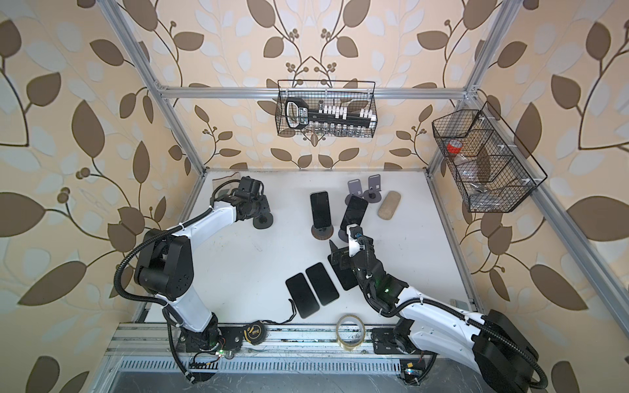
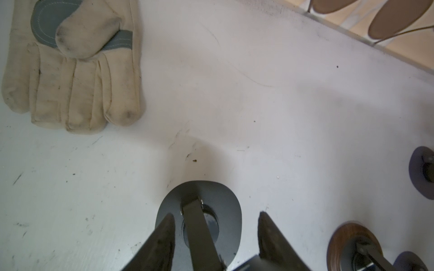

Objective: Remove the phone from the phone stand
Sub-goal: Place the phone stand at the top-left of the table.

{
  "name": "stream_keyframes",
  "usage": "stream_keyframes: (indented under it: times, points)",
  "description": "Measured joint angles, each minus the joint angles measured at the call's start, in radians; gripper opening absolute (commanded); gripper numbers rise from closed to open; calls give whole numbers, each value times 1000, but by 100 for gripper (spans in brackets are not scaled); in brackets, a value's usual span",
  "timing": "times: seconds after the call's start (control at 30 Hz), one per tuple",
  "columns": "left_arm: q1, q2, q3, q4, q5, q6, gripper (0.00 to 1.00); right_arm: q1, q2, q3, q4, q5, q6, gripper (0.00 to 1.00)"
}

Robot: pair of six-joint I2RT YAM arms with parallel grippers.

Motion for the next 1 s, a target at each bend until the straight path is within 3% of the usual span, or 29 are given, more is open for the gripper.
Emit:
stream_keyframes:
  times: [0.7,1.0]
  points:
    - [138,374,346,23,97,74,54,0,1,0,0,0,0,100]
    - [143,422,399,12,102,101,61,0,13,0,1,0,0,100]
